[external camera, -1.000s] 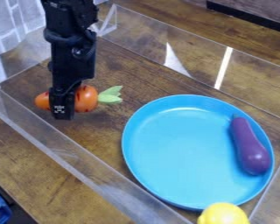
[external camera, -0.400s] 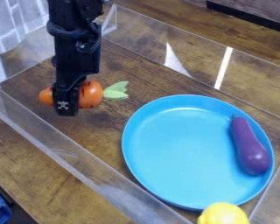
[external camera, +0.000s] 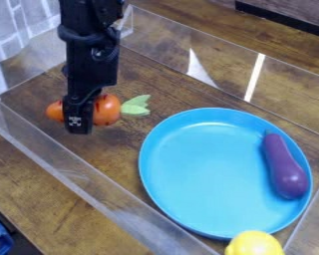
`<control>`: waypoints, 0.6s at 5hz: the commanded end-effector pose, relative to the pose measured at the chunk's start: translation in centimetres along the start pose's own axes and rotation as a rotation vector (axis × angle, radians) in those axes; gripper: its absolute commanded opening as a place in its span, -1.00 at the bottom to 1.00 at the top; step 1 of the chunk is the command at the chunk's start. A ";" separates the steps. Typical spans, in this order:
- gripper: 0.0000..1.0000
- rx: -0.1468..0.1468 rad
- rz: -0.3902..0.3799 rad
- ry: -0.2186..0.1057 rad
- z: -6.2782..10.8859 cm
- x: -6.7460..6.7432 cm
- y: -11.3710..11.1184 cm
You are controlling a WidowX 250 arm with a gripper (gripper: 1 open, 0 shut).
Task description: Put the carrot on the blue tray
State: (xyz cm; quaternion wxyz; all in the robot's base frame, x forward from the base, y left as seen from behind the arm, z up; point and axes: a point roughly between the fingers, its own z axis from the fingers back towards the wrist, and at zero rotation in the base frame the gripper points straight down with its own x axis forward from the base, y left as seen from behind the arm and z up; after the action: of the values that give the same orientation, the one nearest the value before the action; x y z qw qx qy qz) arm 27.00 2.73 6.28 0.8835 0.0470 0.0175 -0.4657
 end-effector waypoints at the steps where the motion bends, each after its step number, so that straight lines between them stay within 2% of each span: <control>1: -1.00 0.066 -0.008 -0.043 2.7 1.3 0.7; 3: -1.00 0.058 -0.019 -0.038 3.0 2.0 0.1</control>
State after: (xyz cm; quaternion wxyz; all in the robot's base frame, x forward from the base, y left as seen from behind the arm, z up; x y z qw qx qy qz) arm 26.86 1.08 6.63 0.8788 0.0422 0.0293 -0.4744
